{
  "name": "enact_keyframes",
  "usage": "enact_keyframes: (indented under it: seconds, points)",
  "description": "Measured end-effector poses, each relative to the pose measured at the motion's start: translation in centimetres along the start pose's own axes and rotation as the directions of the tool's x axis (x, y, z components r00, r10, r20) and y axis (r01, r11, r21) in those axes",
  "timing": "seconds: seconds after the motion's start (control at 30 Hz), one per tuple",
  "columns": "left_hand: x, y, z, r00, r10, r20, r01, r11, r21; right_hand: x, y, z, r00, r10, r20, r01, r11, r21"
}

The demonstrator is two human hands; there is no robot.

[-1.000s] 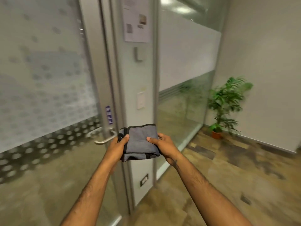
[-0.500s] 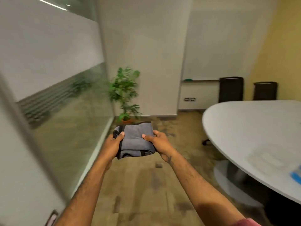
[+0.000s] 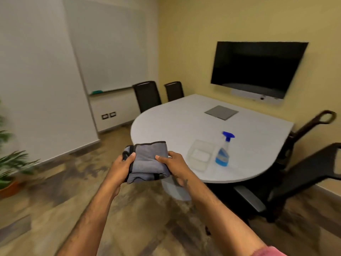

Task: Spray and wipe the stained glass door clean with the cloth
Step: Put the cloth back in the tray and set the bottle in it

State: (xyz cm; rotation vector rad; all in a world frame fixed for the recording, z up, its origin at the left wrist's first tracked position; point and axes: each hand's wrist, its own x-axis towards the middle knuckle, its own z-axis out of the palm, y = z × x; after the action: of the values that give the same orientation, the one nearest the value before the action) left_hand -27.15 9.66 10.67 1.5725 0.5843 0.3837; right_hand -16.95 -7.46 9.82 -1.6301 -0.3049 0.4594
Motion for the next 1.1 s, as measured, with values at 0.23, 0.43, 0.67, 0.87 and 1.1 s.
enact_keyframes:
  seconds: [0.23, 0.43, 0.67, 0.87, 1.1]
  points:
    - [8.8, -0.1, 8.5, 0.980, -0.068, 0.189, 0.057, 0.996, 0.064, 5.5, 1.4, -7.0, 0.976, 0.056, -0.208, -0.047, 0.998, 0.049]
    - [15.8, -0.5, 15.0, 0.932, -0.138, 0.334, 0.108, 0.988, 0.108, 11.3, 3.4, -12.2, 0.941, 0.122, -0.315, -0.104, 0.992, 0.074]
    - [24.0, -1.2, 23.0, 0.888, -0.175, 0.426, 0.125, 0.982, 0.144, 20.1, 6.1, -18.6, 0.904, 0.199, -0.377, -0.191, 0.980, 0.058]
    - [30.5, -2.8, 28.0, 0.870, -0.232, 0.435, 0.158, 0.967, 0.200, 26.2, 8.1, -22.0, 0.865, 0.278, -0.418, -0.275, 0.959, 0.069]
    - [37.8, -5.5, 33.2, 0.847, -0.283, 0.449, 0.138, 0.934, 0.329, 32.2, 10.3, -24.9, 0.790, 0.367, -0.491, -0.395, 0.917, 0.049]
